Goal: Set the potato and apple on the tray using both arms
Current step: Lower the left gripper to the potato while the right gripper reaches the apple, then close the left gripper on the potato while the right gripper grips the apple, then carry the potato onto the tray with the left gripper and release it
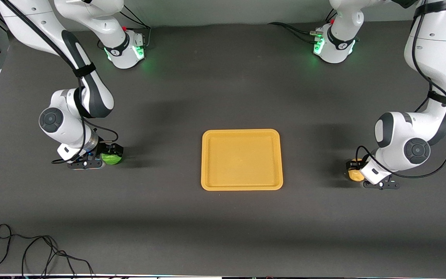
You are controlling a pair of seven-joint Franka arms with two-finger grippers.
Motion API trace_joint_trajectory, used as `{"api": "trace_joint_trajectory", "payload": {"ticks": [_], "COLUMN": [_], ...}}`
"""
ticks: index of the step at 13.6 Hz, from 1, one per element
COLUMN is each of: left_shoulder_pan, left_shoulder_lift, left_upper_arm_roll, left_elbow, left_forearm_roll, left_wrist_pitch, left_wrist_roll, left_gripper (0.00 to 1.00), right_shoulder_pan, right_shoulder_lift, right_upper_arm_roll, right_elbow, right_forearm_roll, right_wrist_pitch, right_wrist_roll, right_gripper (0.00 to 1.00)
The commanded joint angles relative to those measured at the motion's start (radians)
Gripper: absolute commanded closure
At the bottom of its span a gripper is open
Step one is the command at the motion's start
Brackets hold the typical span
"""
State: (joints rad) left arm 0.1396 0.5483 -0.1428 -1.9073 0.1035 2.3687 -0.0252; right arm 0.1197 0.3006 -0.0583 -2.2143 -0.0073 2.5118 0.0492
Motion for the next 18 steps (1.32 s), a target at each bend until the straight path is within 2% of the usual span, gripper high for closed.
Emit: {"api": "trace_joint_trajectory", "payload": {"ticks": [1, 3, 6, 7, 8, 9, 11, 12, 13, 15, 18], "left_shoulder_pan": [-0.014, -0.038, -0.159, -0.207, -0.254, -0.302, -0.388, -0.428, -0.471, -0.531, -0.574], "left_shoulder_lift": [-0.05, -0.117, -0.224, -0.238, -0.24, -0.237, -0.222, -0.199, -0.179, -0.118, -0.036], "left_upper_arm_roll": [-0.003, -0.007, -0.009, -0.009, -0.009, -0.009, -0.011, -0.011, -0.011, -0.011, -0.009], "left_elbow": [0.001, 0.004, 0.059, 0.097, 0.134, 0.169, 0.182, 0.185, 0.183, 0.183, 0.183], "left_forearm_roll": [0.015, 0.013, 0.012, 0.007, 0.001, -0.002, -0.005, -0.011, -0.028, -0.024, -0.016], "left_wrist_pitch": [-0.02, -0.07, -0.297, -0.368, -0.422, -0.46, -0.456, -0.436, -0.39, -0.31, -0.212], "left_wrist_roll": [-0.015, -0.06, -0.21, -0.264, -0.318, -0.375, -0.49, -0.542, -0.603, -0.708, -0.766], "left_gripper": [0.64, 0.65, 0.65, 0.65, 0.64, 0.64, 0.64, 0.64, 0.64, 0.64, 0.64], "right_shoulder_pan": [0.005, 0.005, 0.005, 0.008, 0.008, 0.009, 0.009, 0.009, 0.011, 0.011, 0.041], "right_shoulder_lift": [0.037, 0.087, 0.124, 0.12, 0.109, 0.091, 0.037, 0.02, 0.006, 0.0, 0.005], "right_upper_arm_roll": [-0.034, -0.049, -0.048, -0.048, -0.048, -0.048, -0.046, -0.044, -0.043, -0.038, -0.028], "right_elbow": [-0.007, -0.007, -0.004, 0.002, 0.005, 0.018, 0.079, 0.129, 0.19, 0.31, 0.454], "right_forearm_roll": [-0.011, -0.011, -0.002, -0.002, -0.002, -0.002, -0.002, -0.002, -0.002, 0.0, 0.004], "right_wrist_pitch": [0.048, 0.088, 0.111, 0.102, 0.087, 0.058, -0.101, -0.207, -0.32, -0.456, -0.553], "right_wrist_roll": [-0.02, -0.019, 0.015, 0.035, 0.043, 0.041, 0.026, 0.023, 0.024, 0.026, 0.035], "right_gripper": [0.0, 0.0, 0.01, 0.15, 0.33, 0.44, 0.64, 0.68, 0.71, 0.71, 0.75]}}
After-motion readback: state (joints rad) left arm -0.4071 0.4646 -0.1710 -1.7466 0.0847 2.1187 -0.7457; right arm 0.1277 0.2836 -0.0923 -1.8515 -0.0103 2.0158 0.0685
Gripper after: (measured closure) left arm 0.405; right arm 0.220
